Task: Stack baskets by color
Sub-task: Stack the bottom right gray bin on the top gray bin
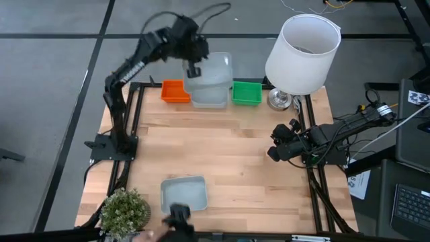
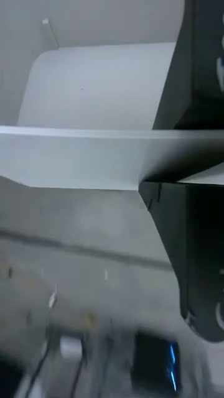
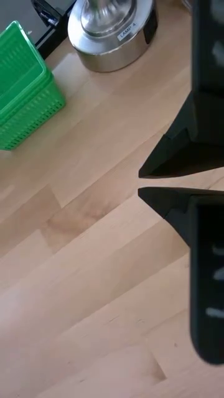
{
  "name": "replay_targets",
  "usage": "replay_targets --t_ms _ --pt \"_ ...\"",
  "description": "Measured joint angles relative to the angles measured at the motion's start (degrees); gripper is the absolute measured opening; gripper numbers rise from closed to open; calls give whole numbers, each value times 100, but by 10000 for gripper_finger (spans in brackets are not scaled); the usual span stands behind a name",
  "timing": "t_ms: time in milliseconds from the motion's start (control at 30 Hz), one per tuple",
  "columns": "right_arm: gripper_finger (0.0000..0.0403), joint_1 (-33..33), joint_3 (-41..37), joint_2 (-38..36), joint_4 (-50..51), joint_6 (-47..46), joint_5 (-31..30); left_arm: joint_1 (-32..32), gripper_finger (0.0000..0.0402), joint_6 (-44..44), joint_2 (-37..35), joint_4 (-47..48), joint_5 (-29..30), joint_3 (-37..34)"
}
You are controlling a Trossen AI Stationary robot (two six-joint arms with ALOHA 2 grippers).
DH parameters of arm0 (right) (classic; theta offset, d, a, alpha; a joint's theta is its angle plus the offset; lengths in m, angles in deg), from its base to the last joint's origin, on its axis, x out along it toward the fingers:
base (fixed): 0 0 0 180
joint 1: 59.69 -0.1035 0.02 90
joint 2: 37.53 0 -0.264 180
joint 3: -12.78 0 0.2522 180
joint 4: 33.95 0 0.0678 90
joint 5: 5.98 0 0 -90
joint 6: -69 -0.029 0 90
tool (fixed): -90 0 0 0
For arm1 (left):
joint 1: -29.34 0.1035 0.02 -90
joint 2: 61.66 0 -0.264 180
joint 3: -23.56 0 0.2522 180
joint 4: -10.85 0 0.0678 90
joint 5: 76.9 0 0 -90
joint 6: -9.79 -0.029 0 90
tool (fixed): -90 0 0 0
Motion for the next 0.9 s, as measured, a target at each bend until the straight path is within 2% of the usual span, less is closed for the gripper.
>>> replay_targets --t_ms 67,167,467,700,900 --pt "37 2 0 0 0 -1 0 435 1 55 33 83 -793 -183" --pt "37 6 0 -1 -3 2 0 877 1 345 214 101 -1475 -654" --pt "37 6 0 -1 -3 4 0 1113 0 308 992 -426 -1725 -1895" --pt "37 6 0 -1 -2 4 -1 983 0 10 1252 -1052 -2155 -1908" --pt "37 6 0 0 -2 4 0 1009 0 -308 1522 -1226 -2234 -1908"
